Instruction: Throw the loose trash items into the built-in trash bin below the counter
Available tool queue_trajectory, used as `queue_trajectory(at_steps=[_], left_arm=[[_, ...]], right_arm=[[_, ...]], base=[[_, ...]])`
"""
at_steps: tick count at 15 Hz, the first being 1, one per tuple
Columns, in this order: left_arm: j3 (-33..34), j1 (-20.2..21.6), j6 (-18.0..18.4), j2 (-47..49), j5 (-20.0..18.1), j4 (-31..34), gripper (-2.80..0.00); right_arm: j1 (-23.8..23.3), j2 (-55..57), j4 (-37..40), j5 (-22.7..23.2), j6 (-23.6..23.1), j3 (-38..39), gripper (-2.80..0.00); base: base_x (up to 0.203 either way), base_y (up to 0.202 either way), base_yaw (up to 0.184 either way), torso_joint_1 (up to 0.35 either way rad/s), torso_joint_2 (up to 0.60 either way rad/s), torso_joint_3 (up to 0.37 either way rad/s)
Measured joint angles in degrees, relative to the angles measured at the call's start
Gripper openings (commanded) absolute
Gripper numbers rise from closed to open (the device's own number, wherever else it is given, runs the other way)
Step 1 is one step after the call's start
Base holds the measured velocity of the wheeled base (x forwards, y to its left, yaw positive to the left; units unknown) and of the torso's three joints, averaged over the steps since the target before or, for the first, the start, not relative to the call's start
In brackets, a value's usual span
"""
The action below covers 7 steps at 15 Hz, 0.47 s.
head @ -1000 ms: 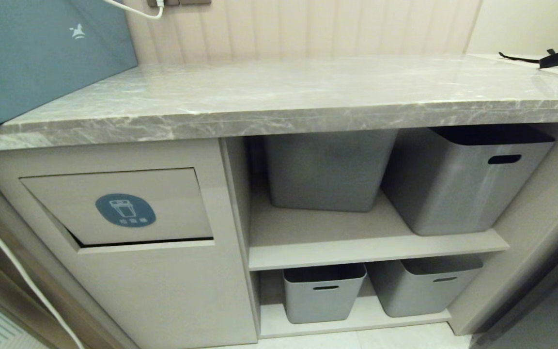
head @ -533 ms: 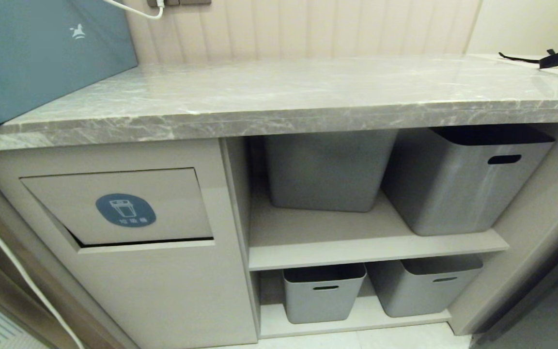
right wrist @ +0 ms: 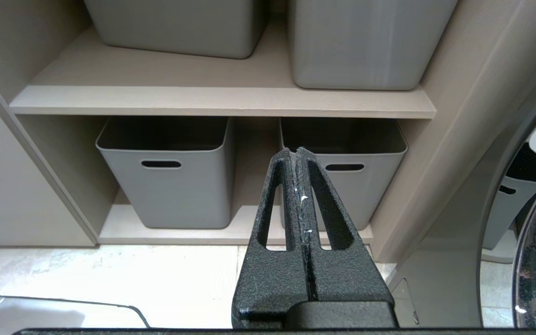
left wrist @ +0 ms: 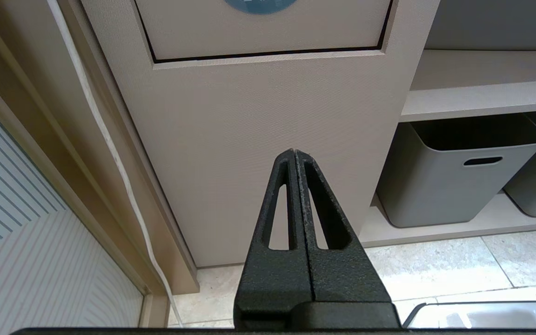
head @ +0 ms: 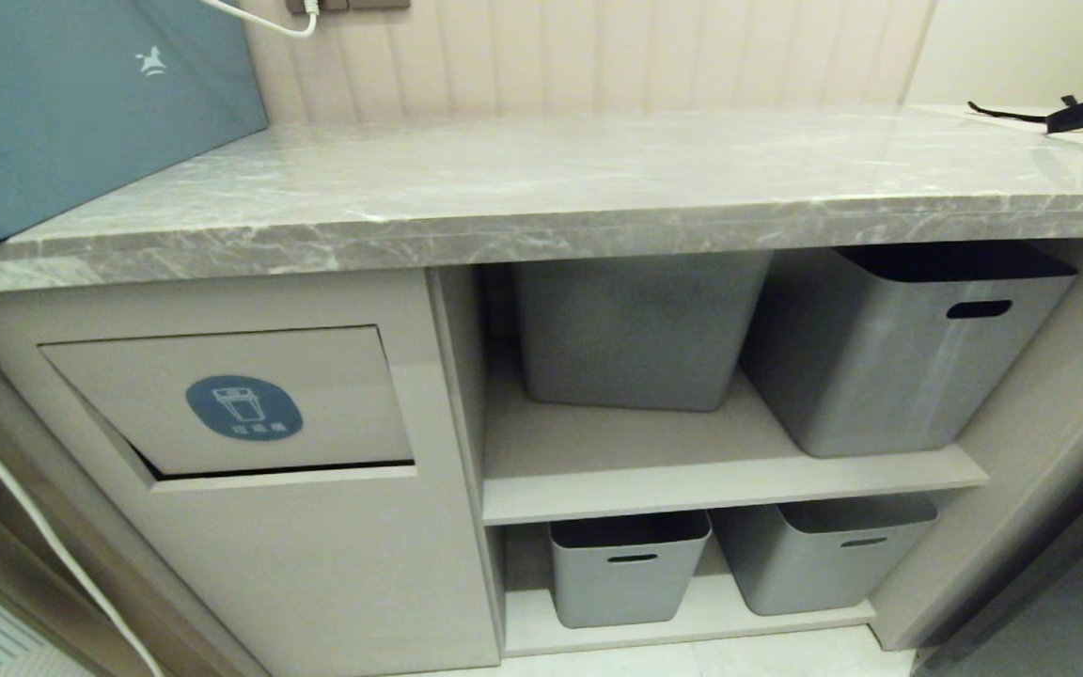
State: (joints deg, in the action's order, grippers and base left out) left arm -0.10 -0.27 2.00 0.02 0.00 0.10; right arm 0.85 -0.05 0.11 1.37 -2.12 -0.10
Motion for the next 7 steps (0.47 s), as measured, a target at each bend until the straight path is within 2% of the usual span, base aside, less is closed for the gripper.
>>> queue_trajectory(at_steps=[7], left_arm=[[0.0,0.0,0.0,0.0,0.0,0.0,-2.80]], right_arm=[[0.0,0.0,-0.1,-1.4,2.2,0.0,-2.80]], base=[[0.000,0.000,0.000,0.000,0.00,0.000]])
